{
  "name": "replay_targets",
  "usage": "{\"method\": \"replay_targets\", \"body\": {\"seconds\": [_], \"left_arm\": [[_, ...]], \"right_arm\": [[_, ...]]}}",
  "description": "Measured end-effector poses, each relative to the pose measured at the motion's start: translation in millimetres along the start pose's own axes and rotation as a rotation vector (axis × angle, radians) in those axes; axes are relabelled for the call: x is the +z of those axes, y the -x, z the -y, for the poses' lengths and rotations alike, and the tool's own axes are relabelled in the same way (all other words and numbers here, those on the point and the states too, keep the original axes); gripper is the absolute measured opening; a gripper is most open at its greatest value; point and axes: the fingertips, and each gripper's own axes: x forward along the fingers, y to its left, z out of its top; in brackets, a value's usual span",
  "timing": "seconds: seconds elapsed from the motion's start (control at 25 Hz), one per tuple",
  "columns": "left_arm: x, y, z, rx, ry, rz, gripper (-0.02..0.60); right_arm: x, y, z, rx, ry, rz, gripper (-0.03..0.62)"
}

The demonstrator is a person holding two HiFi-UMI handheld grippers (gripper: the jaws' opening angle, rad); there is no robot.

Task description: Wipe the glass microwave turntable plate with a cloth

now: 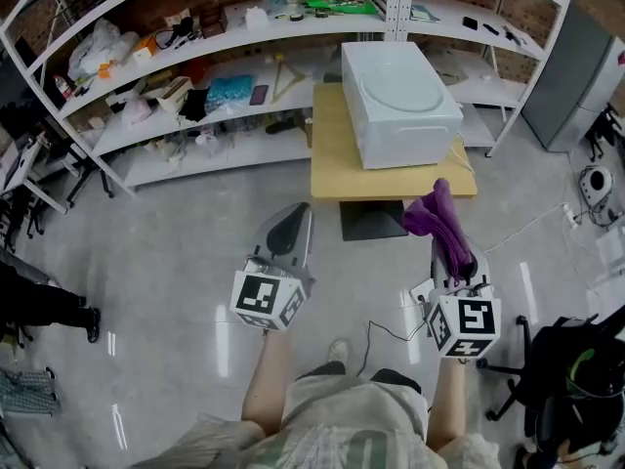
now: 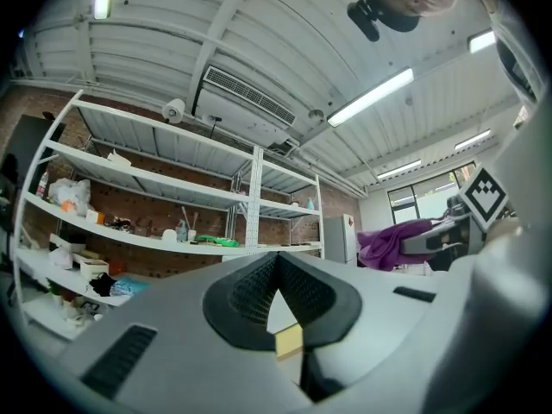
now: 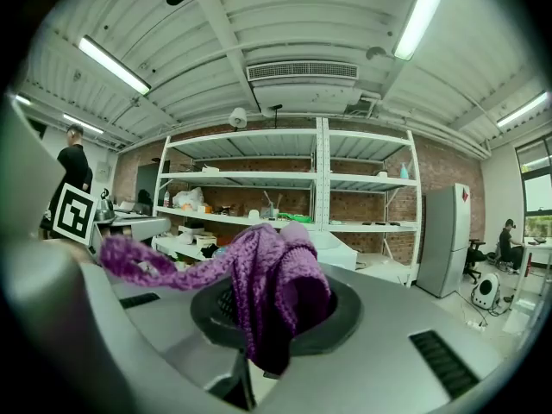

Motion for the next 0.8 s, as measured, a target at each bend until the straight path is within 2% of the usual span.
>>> {"method": "replay_targets", "body": {"seconds": [0.16,0.32,0.4,0.6,0.8], "left_arm": [[-5,15,41,-0.025,-0.002,-0.023,0.002],[-11,53,93,-0.024,-0.021,-0.064,0.002],[-13,79,123,-0.008,-0.036,-0.079,0.002],[-16,165,206,0.051,-0.012,-0.079,0.002],[1,242,277,0.073,0.004,-0.057,0.002]], "right_arm": [[-9,45,13,0.002,-0.025,0.006,0.051],[-20,103,7,0.091,-0.035,0.019,0.051],[-28,139,6,0.129,-0.021,0.018,0.051],[-51,251,13,0.169,-0.013,0.027,0.051],[-60,352,17,0.179,0.011,0.032,0.051]]}}
